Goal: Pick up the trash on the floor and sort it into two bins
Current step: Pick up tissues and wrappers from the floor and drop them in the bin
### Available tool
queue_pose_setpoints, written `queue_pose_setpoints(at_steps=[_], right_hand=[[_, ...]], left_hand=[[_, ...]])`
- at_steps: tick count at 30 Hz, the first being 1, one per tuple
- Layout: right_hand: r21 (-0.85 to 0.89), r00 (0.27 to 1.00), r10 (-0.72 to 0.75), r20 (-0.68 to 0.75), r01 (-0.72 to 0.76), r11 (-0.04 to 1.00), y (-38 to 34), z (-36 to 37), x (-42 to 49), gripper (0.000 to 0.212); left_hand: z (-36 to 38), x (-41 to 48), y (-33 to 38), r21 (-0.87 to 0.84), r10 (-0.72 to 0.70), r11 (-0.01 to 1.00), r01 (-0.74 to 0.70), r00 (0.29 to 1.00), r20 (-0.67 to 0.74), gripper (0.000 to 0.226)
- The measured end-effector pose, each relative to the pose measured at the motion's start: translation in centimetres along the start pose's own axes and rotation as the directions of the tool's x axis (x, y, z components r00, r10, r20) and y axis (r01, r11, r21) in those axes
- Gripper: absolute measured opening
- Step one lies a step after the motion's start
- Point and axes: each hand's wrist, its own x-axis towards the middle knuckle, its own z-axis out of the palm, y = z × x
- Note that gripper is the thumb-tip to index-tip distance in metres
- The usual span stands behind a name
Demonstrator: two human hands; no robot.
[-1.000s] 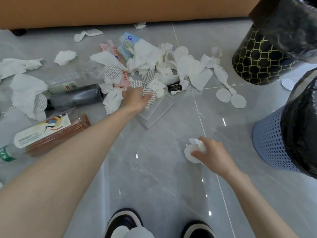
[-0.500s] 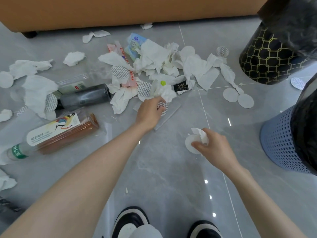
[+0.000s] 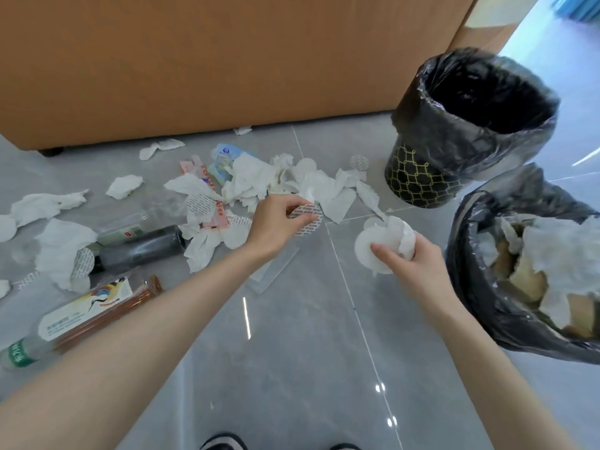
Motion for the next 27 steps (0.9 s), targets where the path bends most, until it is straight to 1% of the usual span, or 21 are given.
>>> queue_pose_setpoints(at_steps=[3, 5, 7, 10, 11, 12, 13, 16, 18, 20, 22, 24, 27], right_hand=[[0.052, 0.994, -0.067, -0.081, 0.071, 0.996, -2.5, -3.8, -0.4, 0.025], [0.058, 0.985, -0.091, -0.144, 0.100, 0.993, -3.6, -6.4, -0.7, 0.027], [0.052, 0.969, -0.081, -0.234, 0.096, 0.994, -4.3, -9.9, -1.1, 0.026], [0.042, 0.935, -0.041, -0.352, 0.060, 0.997, -4.2, -14.2, -1.5, 0.017], [0.038, 0.920, -0.025, -0.392, 0.043, 0.998, -3.9, -15.6, -1.7, 0.026], [0.024, 0.906, -0.008, -0.423, 0.020, 1.000, -3.6, -16.5, -1.9, 0.034], [0.013, 0.898, 0.006, -0.439, 0.000, 1.000, -3.1, -17.5, -2.1, 0.036], [-0.030, 0.898, 0.035, -0.439, -0.054, 0.998, -1.9, -19.4, -2.7, 0.020], [-0.083, 0.896, 0.043, -0.441, -0.089, 0.993, -0.9, -20.2, -3.0, 0.025], [-0.111, 0.897, 0.076, -0.436, -0.137, 0.984, 0.0, -20.7, -3.3, 0.027], [-0.105, 0.909, 0.140, -0.393, -0.195, 0.975, 0.9, -20.5, -3.5, 0.035], [-0.136, 0.918, 0.168, -0.359, -0.230, 0.964, 2.0, -20.0, -3.7, 0.043], [-0.179, 0.918, 0.133, -0.373, -0.212, 0.961, 2.9, -19.5, -3.8, 0.040]], left_hand=[[0.0, 0.7, 5.8, 0.063, 0.117, 0.991, -0.119, 0.992, 0.044, 0.019], [0.3, 0.9, 9.8, 0.069, 0.205, 0.974, -0.214, 0.972, 0.113, 0.017], [1.2, 1.1, 13.9, 0.054, 0.291, 0.951, -0.306, 0.938, 0.187, 0.014], [3.4, 1.2, 19.0, 0.019, 0.351, 0.929, -0.370, 0.895, 0.275, 0.011], [4.5, 1.1, 20.5, 0.013, 0.359, 0.925, -0.379, 0.885, 0.296, 0.011], [5.5, 1.0, 21.6, 0.013, 0.363, 0.922, -0.386, 0.877, 0.316, 0.011], [6.6, 0.9, 22.7, 0.014, 0.366, 0.919, -0.394, 0.865, 0.344, 0.012], [10.0, 0.1, 24.7, 0.011, 0.372, 0.908, -0.420, 0.816, 0.443, 0.014], [12.3, -0.5, 24.9, 0.011, 0.354, 0.910, -0.415, 0.791, 0.499, 0.014], [14.4, -1.1, 24.1, 0.029, 0.296, 0.929, -0.369, 0.788, 0.540, 0.017], [15.8, -1.6, 22.6, 0.051, 0.211, 0.955, -0.292, 0.790, 0.576, 0.027], [16.8, -2.1, 20.8, 0.079, 0.157, 0.965, -0.251, 0.790, 0.593, 0.041], [17.2, -2.4, 18.7, 0.159, 0.156, 0.940, -0.302, 0.795, 0.587, 0.057]])
